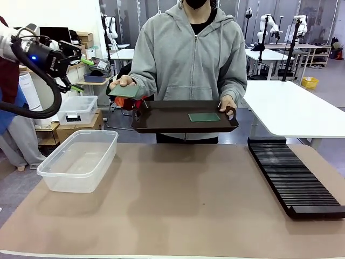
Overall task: Sort PCBs into racks and boxes based on the side picked up.
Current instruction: Pick up the Blank PCB handed by the Human.
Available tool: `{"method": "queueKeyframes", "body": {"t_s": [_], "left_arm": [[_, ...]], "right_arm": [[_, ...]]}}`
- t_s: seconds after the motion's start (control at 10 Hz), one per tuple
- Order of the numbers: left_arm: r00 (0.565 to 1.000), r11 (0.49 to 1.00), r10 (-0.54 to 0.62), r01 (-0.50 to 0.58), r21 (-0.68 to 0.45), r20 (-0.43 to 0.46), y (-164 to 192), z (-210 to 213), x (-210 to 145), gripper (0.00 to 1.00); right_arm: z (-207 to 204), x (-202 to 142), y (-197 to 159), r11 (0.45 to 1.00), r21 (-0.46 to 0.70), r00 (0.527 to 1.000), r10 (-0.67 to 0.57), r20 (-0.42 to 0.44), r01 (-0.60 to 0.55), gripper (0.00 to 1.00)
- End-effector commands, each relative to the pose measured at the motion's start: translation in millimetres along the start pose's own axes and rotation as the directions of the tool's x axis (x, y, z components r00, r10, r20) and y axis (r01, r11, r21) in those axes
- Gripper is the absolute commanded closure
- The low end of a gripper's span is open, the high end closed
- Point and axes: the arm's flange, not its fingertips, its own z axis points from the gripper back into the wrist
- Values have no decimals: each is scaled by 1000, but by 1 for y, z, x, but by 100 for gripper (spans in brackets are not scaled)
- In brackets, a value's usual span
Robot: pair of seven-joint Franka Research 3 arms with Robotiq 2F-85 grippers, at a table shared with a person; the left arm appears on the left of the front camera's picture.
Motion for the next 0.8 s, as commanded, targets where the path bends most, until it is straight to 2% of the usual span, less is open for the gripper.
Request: {"method": "queueKeyframes", "body": {"t_s": [0.0, 0.5, 0.7], "left_arm": [[1000, 998, 21, -22, -63, -9, 1, -17, 3, 0], [994, 986, 4, -22, -168, -107, 7, -58, 8, 0], [987, 972, -55, 18, -234, -152, 8, -67, 6, 0]], "right_arm": [[-1, -1, 0, 1000, 1, 1000, 2, 1, -2, 0], [-1, -1, 0, 1000, 1, 1000, 2, 1, -2, 0], [-1, -1, 0, 1000, 1, 1000, 2, 1, -2, 0]]}}
